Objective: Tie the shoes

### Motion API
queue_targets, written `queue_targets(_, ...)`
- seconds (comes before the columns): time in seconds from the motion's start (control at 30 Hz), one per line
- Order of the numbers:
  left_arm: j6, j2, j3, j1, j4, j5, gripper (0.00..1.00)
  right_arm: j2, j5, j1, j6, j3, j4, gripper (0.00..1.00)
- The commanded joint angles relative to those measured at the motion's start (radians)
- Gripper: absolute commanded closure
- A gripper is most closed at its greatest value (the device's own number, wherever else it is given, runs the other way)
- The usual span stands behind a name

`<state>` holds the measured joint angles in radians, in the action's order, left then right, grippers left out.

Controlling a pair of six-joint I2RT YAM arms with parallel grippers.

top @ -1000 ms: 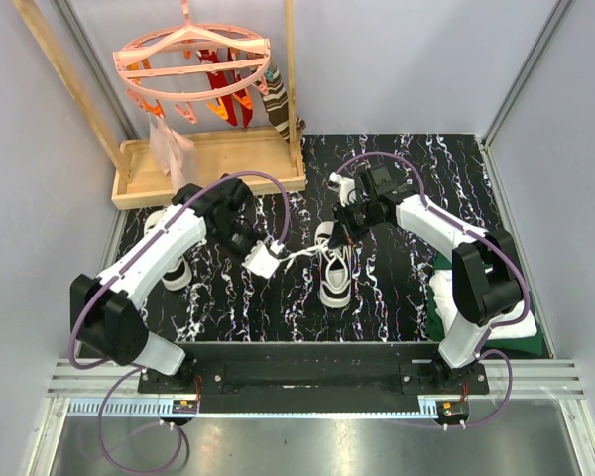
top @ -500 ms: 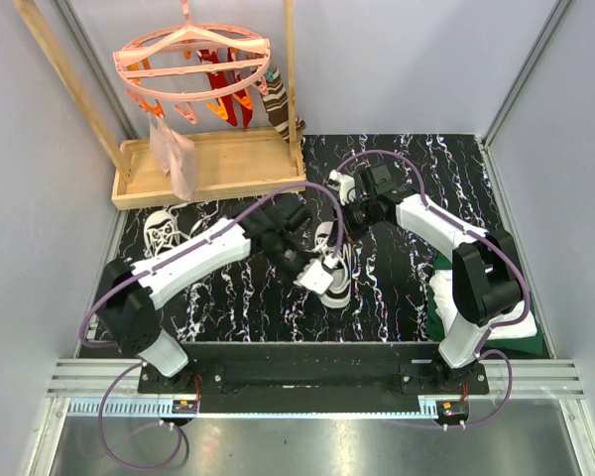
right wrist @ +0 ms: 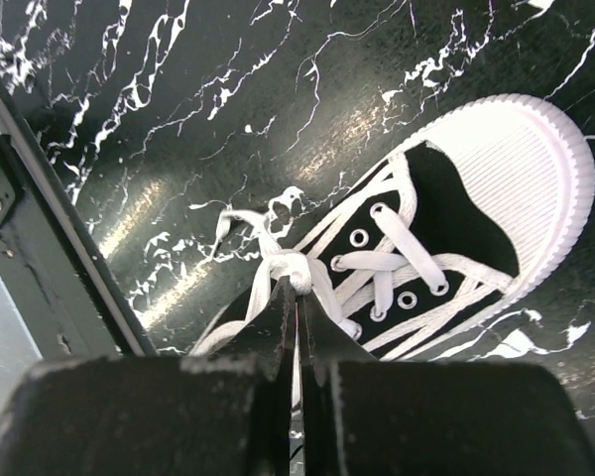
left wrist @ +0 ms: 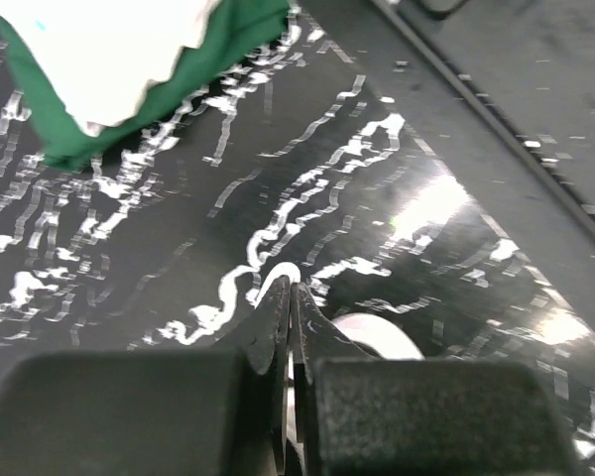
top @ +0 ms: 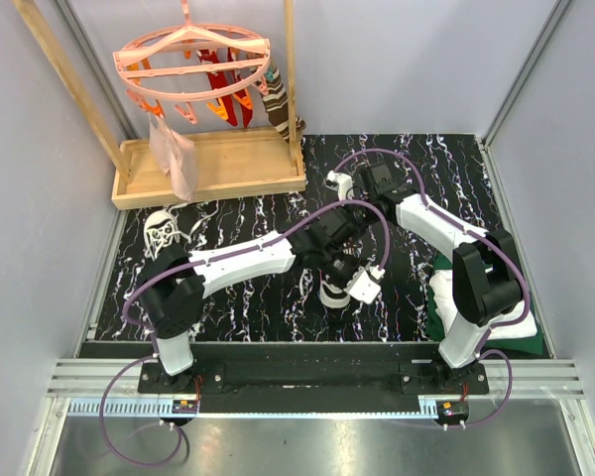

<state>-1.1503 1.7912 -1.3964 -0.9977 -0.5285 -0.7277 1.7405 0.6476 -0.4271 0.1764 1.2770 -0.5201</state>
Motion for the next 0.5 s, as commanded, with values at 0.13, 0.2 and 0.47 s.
queue_targets(0.13, -0.098, 0.033, 0.072, -0.01, 0.234, -0.029, 1.0, 0.019, 0.029, 0.011, 0.113, 0.05, -0.011, 1.0)
queue_targets(0.2, -0.127, 0.033, 0.092, -0.009, 0.258, -0.027, 1.0, 0.025, 0.03, 0.011, 0.126, 0.048, -0.012, 1.0)
queue_targets(0.47, -0.23, 0.053, 0.069, -0.009, 0.202, -0.049, 0.91, 0.017, 0.046, 0.019, 0.153, 0.039, -0.021, 1.0)
